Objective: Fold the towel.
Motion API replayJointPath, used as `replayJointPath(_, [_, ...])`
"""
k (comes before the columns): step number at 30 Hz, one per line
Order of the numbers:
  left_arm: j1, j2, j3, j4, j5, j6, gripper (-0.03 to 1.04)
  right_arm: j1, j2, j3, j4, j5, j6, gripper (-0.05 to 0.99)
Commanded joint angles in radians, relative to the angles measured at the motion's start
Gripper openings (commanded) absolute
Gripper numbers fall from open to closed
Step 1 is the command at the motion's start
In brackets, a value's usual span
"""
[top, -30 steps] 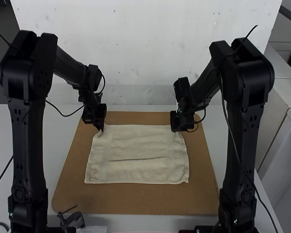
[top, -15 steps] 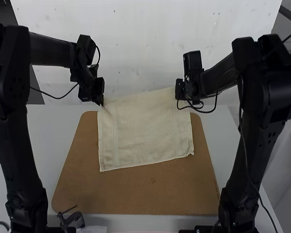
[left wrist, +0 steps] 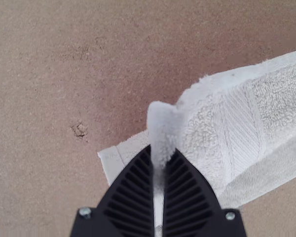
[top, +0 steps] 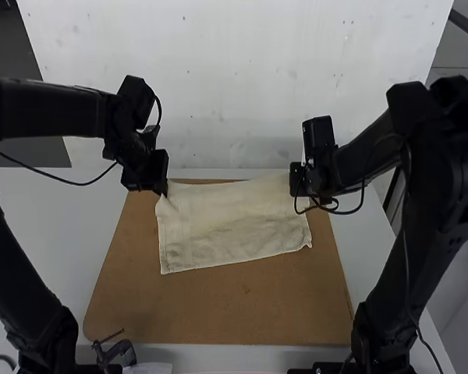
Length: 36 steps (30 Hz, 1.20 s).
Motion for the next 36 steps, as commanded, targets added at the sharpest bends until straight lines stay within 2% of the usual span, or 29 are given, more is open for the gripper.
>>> replayJointPath(1, [-0.017,-0.100,-0.060,-0.001,-0.010,-0.015,0.02,-0.039,-0.117,-0.024,-0.009,-0.028,-0.043,0.02])
replayJointPath(5, [-0.041,-0.194,-0.122,-0.025,-0.007,-0.034,0.02,-0.048,-0.200,-0.049,-0.084,-0.067,-0.058,0.02])
replayJointPath(13, [-0.138,-0.289,-0.218,-0.116,-0.007,-0.102,0.02,-0.030,-0.290,-0.130,-0.155,-0.068,-0.059,0.02])
replayJointPath(19, [-0.159,-0.327,-0.241,-0.171,-0.011,-0.102,0.02,-0.022,-0.339,-0.158,-0.216,-0.067,-0.062,0.02])
replayJointPath(22, [-0.156,-0.319,-0.265,-0.159,-0.025,-0.097,0.02,-0.013,-0.342,-0.164,-0.232,-0.054,-0.061,0.02])
replayJointPath(25, [-0.122,-0.267,-0.268,-0.091,-0.045,-0.073,0.02,-0.005,-0.310,-0.167,-0.198,-0.041,-0.061,0.02])
replayJointPath(31, [-0.067,-0.089,-0.225,-0.010,-0.051,-0.034,0.02,-0.005,-0.217,-0.153,-0.130,-0.022,-0.058,0.02])
replayJointPath(36, [-0.027,-0.002,-0.185,0.016,-0.050,0.001,0.02,-0.005,-0.148,-0.142,-0.084,-0.022,-0.058,0.02])
